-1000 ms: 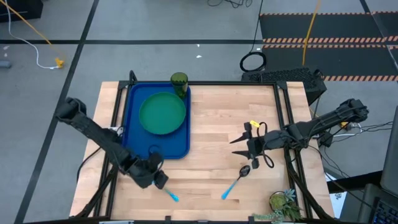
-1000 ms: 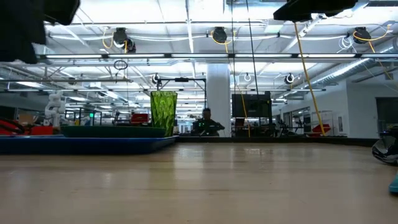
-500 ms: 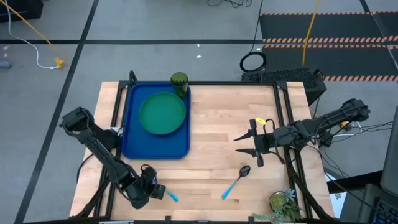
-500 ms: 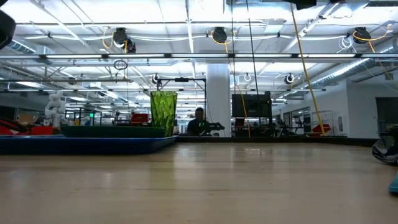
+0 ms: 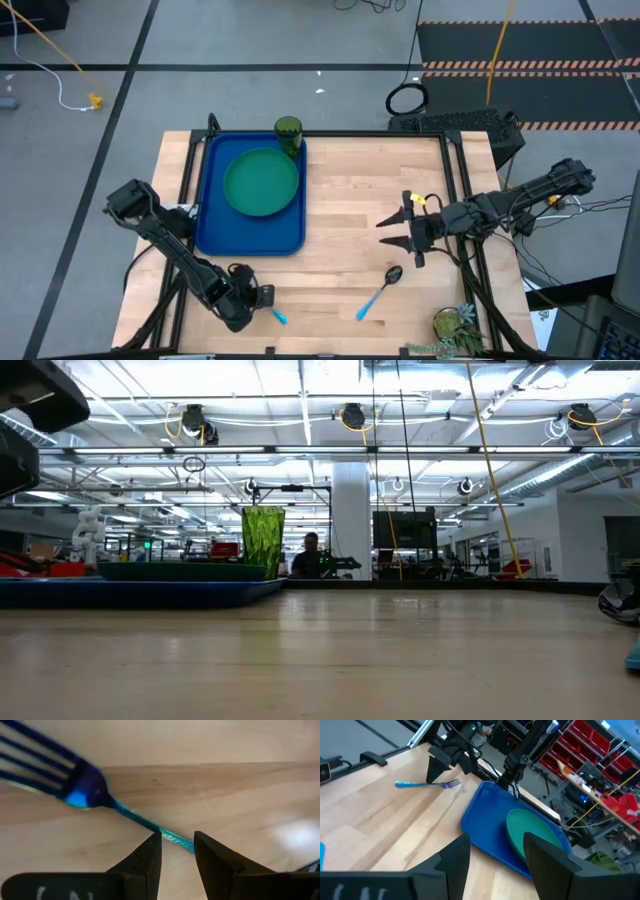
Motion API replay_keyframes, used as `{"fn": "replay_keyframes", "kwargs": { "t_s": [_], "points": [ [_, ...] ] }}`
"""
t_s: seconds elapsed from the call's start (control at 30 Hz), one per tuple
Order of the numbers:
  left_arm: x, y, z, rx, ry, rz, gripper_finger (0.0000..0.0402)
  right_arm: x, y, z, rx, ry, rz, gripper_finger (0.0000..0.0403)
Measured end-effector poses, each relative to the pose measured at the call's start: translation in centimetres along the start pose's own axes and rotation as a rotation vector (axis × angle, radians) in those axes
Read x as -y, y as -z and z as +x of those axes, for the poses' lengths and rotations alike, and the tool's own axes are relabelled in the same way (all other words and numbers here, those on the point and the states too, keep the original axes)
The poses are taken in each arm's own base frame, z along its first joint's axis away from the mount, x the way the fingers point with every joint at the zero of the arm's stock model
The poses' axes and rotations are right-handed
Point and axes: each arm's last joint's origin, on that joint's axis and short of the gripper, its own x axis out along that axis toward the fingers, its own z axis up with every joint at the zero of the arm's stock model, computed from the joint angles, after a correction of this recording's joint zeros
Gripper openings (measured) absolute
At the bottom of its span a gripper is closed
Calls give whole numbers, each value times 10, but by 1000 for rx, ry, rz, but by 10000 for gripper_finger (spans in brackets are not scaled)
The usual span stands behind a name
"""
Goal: Pick and place plate/cup/fork/spoon on tray
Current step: Put the fork on the blue serving tray to the right of the green plate
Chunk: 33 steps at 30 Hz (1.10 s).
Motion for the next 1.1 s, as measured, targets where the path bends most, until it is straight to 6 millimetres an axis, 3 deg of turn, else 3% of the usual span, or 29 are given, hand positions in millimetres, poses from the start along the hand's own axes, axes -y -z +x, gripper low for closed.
{"fn": "replay_keyframes", "kwargs": {
  "t_s": [0.47, 1.1],
  "points": [
    [1, -14, 3, 12, -138, -79, 117, 0, 0, 0, -2, -1, -74, 176],
    [-7, -19, 0, 23, -245, 82, 117, 0, 0, 0, 0, 0, -118, 176]
  ]
}}
